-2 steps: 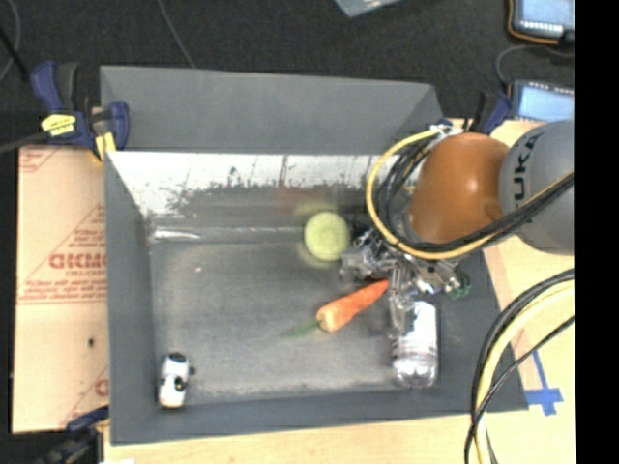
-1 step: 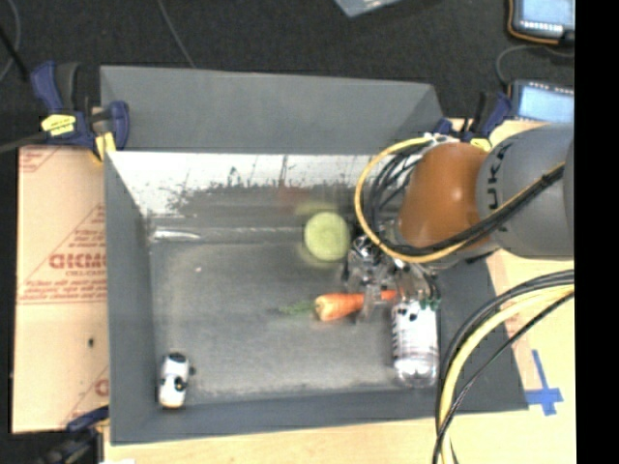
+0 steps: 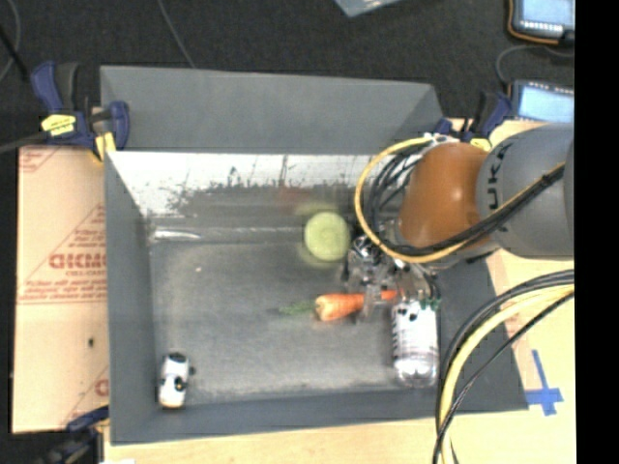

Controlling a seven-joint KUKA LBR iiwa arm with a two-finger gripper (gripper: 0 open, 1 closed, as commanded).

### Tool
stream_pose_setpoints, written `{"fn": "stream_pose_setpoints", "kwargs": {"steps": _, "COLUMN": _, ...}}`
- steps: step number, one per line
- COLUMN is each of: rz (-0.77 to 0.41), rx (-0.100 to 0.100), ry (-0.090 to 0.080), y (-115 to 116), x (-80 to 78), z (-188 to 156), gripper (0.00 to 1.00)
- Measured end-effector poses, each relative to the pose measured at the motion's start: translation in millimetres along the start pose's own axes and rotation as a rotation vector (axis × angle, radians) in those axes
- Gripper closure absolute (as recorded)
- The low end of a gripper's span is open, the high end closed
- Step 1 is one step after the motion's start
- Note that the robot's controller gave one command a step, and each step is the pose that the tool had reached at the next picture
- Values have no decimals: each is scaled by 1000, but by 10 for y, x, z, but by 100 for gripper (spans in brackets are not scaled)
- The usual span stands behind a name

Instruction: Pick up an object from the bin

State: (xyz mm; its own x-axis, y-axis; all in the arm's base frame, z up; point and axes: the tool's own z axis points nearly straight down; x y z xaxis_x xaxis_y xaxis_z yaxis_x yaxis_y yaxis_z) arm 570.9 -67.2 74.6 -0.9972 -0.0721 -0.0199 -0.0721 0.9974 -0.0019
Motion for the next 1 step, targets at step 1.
{"fn": "stream_pose_setpoints", "kwargs": {"steps": 1, "rz": -1, "rx": 0, "ry": 0, "y": 0, "x": 0, "z": 0, "gripper": 100}}
